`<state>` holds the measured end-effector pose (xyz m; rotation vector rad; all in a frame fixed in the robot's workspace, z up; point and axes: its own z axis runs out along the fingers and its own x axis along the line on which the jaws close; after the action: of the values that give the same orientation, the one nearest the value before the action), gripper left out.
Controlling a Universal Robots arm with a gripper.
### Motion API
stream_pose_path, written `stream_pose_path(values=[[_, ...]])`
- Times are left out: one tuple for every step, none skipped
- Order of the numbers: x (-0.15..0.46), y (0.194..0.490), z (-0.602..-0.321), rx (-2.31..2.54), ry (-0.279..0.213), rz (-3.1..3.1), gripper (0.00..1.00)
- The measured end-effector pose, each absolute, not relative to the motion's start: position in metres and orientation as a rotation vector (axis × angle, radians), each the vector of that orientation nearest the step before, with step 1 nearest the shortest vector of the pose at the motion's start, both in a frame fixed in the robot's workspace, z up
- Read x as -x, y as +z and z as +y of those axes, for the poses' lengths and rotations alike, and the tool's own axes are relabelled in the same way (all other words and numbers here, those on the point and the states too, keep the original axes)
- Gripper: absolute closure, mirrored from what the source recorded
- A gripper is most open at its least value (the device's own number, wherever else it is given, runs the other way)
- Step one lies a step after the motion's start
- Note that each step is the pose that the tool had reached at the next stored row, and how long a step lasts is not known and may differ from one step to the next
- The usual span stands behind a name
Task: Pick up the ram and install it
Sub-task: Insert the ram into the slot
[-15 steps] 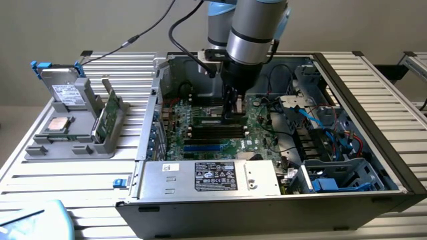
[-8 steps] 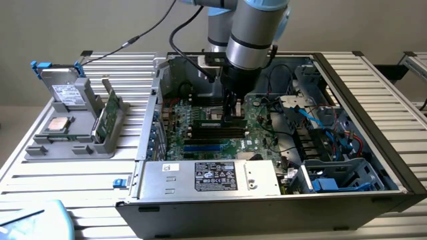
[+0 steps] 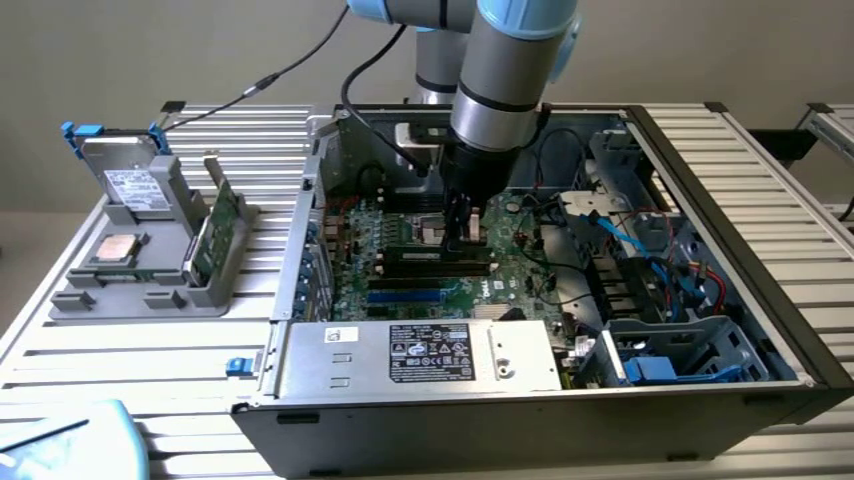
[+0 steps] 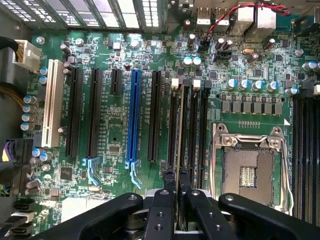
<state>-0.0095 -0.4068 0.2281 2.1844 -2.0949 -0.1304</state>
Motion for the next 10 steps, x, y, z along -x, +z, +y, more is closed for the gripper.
stream_pose_path(values=[[0.0095,0.2281,-0.4068,-2.184,-0.13,-2.095,0.86],[0.0095,0.2281,-0.4068,-2.184,-0.13,-2.095,0.86],[0.0095,0.2281,-0.4068,-2.184,-0.13,-2.095,0.86],[0.0095,0.2281,-0.4068,-2.184,-0.13,-2.095,0.86],[0.0095,0.2281,-0.4068,-2.184,-0.131,-2.095,0.86],[0.0095,0.228,-0.4066,-2.185,-0.13,-2.095,0.86],[0.0097,0.2279,-0.4058,-2.186,-0.126,-2.094,0.86],[0.0101,0.228,-0.4046,-2.187,-0.117,-2.093,0.86],[0.0106,0.228,-0.4033,-2.187,-0.108,-2.092,0.86],[0.0114,0.228,-0.4023,-2.187,-0.1,-2.09,0.86]])
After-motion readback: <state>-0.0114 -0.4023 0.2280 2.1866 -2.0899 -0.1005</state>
